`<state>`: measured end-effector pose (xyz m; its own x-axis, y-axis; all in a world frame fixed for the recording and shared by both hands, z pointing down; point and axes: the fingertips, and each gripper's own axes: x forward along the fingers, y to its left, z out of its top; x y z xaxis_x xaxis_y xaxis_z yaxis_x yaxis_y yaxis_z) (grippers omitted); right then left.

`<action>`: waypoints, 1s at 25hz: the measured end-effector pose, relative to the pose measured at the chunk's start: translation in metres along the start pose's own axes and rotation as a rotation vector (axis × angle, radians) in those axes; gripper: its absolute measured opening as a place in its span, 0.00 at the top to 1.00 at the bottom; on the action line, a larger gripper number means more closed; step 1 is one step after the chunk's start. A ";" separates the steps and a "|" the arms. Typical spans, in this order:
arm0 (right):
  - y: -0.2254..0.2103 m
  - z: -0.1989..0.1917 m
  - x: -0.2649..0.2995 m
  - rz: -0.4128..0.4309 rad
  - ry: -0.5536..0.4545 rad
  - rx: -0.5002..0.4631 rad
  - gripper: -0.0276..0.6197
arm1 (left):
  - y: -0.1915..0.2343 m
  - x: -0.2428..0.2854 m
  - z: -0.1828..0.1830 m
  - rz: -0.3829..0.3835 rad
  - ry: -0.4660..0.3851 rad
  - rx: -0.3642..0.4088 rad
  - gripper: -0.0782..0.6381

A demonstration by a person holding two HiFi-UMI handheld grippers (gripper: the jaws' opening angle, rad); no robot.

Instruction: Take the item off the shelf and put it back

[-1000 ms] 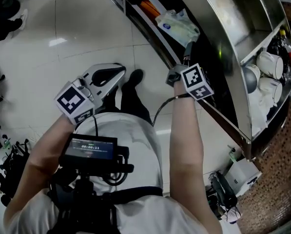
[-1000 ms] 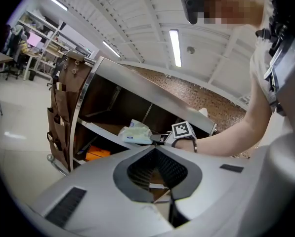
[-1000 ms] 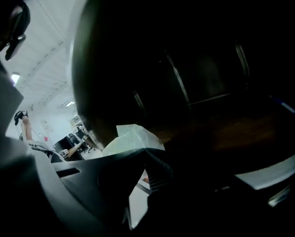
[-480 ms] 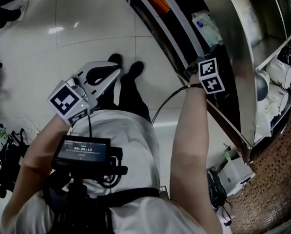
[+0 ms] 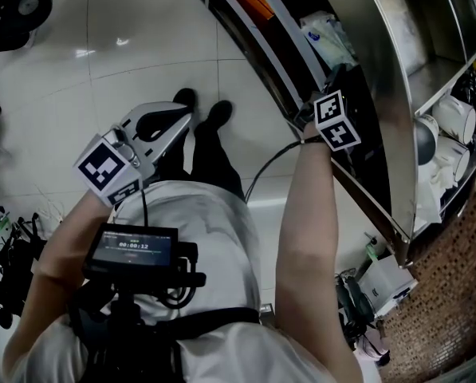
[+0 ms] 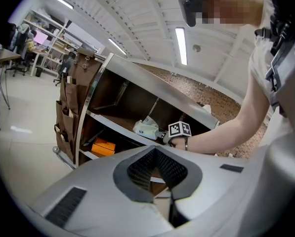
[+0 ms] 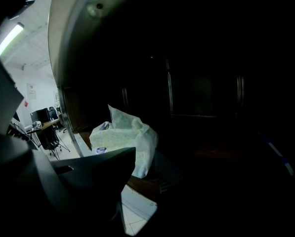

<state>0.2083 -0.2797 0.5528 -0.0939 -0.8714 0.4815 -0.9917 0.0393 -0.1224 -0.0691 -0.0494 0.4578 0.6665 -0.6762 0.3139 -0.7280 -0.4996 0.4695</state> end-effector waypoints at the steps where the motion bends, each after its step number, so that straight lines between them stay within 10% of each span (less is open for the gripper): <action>1: 0.000 0.001 -0.001 0.002 -0.002 0.000 0.75 | 0.000 0.001 0.001 -0.001 -0.001 -0.003 0.88; 14: 0.006 -0.001 -0.032 0.037 0.007 -0.010 0.84 | -0.006 0.010 0.013 -0.024 -0.019 0.028 0.88; 25: 0.046 0.024 -0.086 0.222 -0.041 -0.033 0.95 | -0.016 0.020 0.039 -0.066 -0.022 0.099 0.88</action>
<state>0.1733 -0.2142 0.4851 -0.3069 -0.8589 0.4099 -0.9496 0.2475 -0.1923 -0.0501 -0.0766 0.4242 0.7109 -0.6508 0.2666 -0.6953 -0.5938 0.4048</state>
